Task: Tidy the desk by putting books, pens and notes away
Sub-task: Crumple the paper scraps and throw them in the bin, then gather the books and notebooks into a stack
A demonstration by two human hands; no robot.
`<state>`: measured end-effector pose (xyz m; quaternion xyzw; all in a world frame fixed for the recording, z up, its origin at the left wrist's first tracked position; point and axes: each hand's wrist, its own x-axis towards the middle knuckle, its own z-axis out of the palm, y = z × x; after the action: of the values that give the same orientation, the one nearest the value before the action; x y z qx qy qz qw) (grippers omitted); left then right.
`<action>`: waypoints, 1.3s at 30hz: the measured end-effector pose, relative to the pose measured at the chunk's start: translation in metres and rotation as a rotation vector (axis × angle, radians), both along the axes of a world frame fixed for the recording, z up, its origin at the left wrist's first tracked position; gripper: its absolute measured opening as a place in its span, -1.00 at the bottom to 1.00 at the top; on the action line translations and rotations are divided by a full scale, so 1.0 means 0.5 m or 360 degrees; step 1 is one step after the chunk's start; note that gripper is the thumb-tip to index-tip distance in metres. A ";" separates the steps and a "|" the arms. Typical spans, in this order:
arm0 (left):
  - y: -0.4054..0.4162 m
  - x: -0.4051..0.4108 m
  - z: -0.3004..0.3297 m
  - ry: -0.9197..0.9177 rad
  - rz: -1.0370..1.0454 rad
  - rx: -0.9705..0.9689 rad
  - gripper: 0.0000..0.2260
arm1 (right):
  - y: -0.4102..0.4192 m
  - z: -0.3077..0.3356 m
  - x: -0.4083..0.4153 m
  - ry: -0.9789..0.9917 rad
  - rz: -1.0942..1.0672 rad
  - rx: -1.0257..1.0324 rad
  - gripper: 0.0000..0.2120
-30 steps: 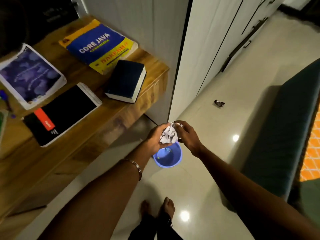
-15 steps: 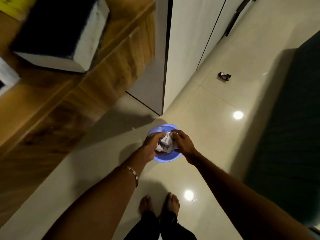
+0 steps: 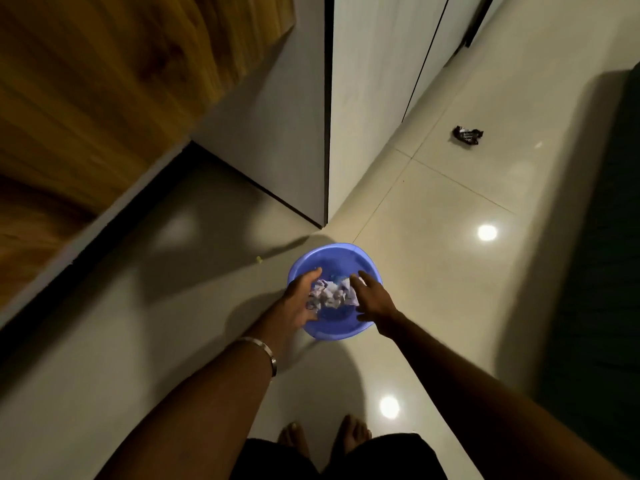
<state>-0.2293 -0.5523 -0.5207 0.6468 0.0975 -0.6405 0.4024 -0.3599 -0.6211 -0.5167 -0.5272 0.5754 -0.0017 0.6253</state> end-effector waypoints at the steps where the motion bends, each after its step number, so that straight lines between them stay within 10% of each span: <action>1: 0.004 0.001 0.005 -0.0005 0.0017 -0.0012 -0.78 | 0.001 0.003 -0.001 0.0008 -0.0013 0.0000 -0.72; 14: 0.042 -0.009 0.271 -0.0778 -0.0108 -0.0129 -0.94 | 0.032 0.297 0.018 0.0302 0.0441 -0.0364 -0.68; 26: 0.058 0.035 0.723 -0.0920 -0.0221 -0.0353 -0.42 | 0.033 0.762 0.083 0.0231 0.0733 -0.0828 -0.61; 39: 0.160 0.104 1.066 -0.1341 -0.0232 -0.0509 -0.63 | 0.084 1.122 0.148 0.0110 0.0977 -0.1302 -0.54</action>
<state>-0.1772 -0.4722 0.0120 0.7858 -0.2206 -0.3553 0.4557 -0.2861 -0.5792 0.0444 -0.8732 0.3666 -0.0255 0.3201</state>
